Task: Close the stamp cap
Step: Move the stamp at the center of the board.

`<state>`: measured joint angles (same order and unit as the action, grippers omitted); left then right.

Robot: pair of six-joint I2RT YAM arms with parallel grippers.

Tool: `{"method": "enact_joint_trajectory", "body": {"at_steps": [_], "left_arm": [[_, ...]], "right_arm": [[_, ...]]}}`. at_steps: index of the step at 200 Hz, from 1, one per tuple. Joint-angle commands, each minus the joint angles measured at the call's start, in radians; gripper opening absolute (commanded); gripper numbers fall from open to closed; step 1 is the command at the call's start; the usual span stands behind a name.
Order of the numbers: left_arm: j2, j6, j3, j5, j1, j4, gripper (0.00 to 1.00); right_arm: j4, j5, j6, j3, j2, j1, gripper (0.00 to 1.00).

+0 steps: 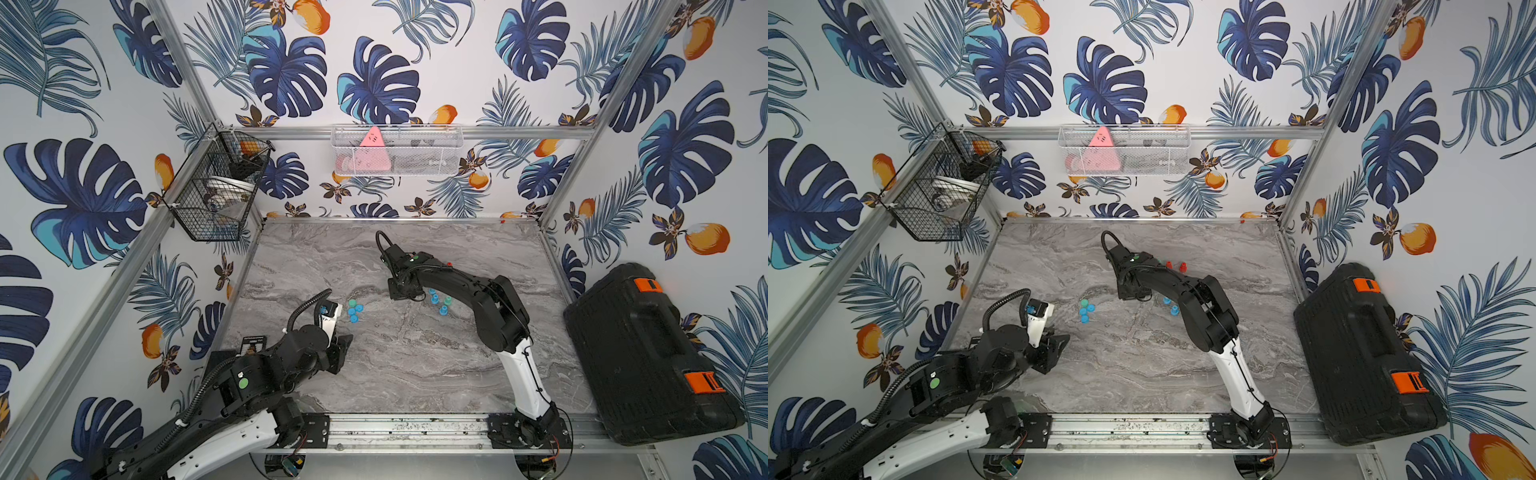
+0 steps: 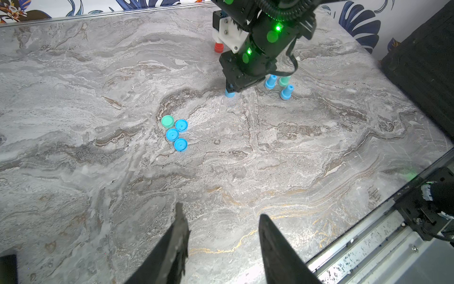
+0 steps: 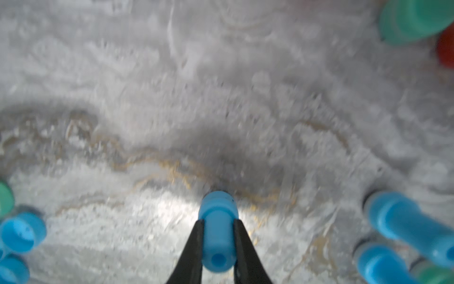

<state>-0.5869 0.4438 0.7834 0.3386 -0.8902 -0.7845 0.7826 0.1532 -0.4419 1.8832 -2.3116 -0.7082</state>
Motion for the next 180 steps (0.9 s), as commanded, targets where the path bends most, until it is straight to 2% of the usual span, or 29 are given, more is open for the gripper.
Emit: {"method": "enact_joint_trajectory", "body": {"at_steps": [1, 50, 77, 141, 180], "left_arm": [[0.005, -0.005, -0.001, -0.001, -0.001, 0.024, 0.51], [-0.001, -0.01, -0.001, -0.008, -0.001, 0.026, 0.51], [0.004, -0.011, -0.002, -0.011, -0.001, 0.029, 0.51], [0.002, -0.014, -0.002, -0.012, -0.001, 0.028, 0.51], [0.002, -0.014, 0.0, -0.013, -0.001, 0.03, 0.52]], "right_arm": [[0.14, -0.02, 0.05, 0.091, -0.097, 0.034, 0.19], [0.247, 0.028, 0.081, 0.445, -0.303, 0.072, 0.19], [0.273, 0.027, 0.083, 0.581, -0.378, 0.088, 0.19], [0.27, 0.033, 0.085, 0.714, -0.449, 0.095, 0.21], [0.266, 0.034, 0.088, 0.702, -0.439, 0.095, 0.25]]}}
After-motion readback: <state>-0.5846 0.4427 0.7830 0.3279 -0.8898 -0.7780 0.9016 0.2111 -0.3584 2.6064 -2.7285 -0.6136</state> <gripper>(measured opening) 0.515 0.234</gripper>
